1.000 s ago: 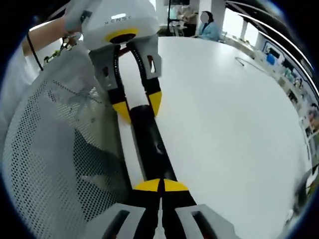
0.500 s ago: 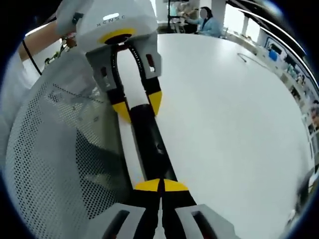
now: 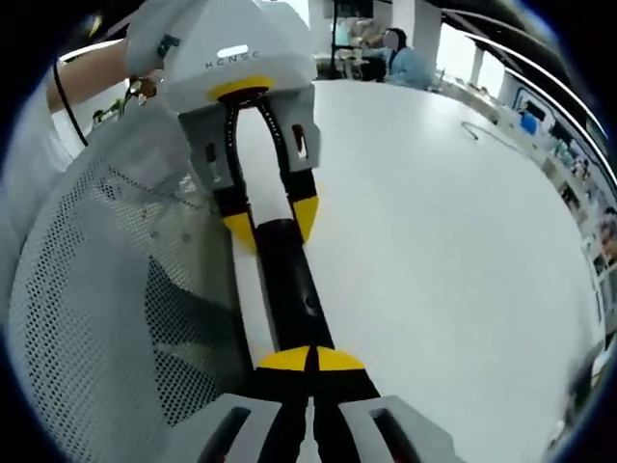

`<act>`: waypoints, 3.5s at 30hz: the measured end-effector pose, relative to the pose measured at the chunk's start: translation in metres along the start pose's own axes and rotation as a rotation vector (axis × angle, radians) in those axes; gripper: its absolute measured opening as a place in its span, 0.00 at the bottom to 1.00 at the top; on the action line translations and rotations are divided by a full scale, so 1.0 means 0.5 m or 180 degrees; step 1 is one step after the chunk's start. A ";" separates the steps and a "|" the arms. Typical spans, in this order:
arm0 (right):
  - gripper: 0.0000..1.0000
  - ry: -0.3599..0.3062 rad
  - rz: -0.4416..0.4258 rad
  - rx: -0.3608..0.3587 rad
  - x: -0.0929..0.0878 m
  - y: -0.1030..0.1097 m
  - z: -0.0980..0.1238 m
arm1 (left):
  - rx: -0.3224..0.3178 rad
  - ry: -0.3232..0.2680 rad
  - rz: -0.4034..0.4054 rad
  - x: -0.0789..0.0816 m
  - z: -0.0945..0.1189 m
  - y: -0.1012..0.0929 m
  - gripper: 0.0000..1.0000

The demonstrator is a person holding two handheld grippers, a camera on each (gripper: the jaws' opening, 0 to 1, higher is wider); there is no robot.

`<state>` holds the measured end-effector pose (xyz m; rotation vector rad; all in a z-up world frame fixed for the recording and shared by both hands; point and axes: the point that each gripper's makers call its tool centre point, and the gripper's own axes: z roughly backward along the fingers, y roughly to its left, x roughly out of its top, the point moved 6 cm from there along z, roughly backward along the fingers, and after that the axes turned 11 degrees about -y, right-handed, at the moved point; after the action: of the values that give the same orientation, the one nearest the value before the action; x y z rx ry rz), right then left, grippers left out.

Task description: Press the specified remote control buttons in sequence, fully releasing each button before pressing the next.

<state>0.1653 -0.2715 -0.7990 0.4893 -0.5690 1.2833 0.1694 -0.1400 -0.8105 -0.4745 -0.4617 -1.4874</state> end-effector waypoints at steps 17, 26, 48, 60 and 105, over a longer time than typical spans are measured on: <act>0.00 0.0122 0.0367 0.0052 0.001 0.001 -0.009 | 0.0007 -0.0015 -0.0008 0.002 -0.002 0.003 0.24; 0.00 0.0012 0.0390 0.0075 -0.005 -0.001 -0.005 | 0.0009 -0.0027 -0.0002 0.001 -0.002 0.003 0.24; 0.06 0.0004 0.0582 0.0112 0.000 0.005 -0.007 | 0.0037 -0.0039 0.0007 0.000 -0.002 0.002 0.24; 0.06 0.0271 0.0677 0.0453 0.011 -0.010 -0.015 | 0.0028 -0.0030 -0.0016 0.001 -0.002 0.002 0.24; 0.06 -0.0233 0.0504 0.0186 -0.009 -0.002 -0.006 | 0.0069 -0.0128 0.0064 -0.001 -0.004 0.003 0.24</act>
<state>0.1660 -0.2733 -0.8042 0.5502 -0.6430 1.4404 0.1709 -0.1405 -0.8124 -0.4914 -0.5030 -1.4543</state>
